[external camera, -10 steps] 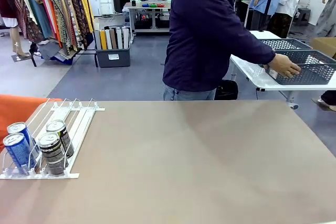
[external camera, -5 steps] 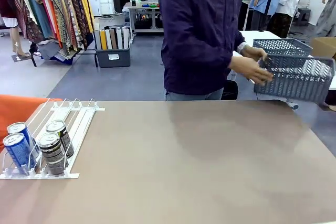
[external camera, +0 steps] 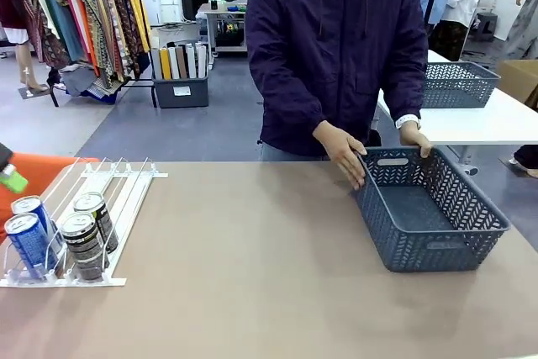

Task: Retrieve and store the cans from the dispenser.
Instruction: Pick up one can from the Automatic Can Dispenser and place it in the middle of the table.

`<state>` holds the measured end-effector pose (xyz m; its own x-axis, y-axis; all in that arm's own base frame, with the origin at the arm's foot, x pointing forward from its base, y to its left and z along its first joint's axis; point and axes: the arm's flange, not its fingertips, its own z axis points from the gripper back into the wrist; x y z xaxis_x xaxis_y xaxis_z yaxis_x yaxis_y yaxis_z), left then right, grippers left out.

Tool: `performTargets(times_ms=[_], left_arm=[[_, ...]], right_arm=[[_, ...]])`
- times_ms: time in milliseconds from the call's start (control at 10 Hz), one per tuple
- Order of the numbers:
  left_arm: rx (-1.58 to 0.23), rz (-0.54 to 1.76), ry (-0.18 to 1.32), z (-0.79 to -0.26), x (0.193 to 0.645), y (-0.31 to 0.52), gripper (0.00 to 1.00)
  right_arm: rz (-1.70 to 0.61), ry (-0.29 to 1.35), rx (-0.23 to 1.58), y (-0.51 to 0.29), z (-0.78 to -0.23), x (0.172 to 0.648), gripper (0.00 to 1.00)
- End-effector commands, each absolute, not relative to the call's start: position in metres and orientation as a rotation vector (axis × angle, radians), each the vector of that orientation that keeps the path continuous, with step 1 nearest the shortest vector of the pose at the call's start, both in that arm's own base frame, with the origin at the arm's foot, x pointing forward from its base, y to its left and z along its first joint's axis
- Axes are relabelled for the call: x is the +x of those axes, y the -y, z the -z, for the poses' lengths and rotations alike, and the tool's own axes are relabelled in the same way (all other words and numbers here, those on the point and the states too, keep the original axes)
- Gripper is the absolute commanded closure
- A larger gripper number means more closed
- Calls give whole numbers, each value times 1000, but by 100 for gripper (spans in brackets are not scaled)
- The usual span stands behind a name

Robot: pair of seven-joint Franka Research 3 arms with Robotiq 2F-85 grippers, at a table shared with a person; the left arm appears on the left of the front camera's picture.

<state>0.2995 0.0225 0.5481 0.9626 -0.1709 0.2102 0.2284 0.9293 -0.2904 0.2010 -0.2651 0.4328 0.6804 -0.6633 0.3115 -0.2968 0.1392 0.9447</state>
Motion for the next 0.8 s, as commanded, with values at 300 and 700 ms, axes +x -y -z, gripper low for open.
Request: performTargets(times_ms=[300,700], left_arm=[[-199,247,93,-536,314,8,0],[-222,274,80,-537,319,11,0]], right_arm=[[321,857,1466,265,-438,201,0],[321,857,1466,265,-438,201,0]])
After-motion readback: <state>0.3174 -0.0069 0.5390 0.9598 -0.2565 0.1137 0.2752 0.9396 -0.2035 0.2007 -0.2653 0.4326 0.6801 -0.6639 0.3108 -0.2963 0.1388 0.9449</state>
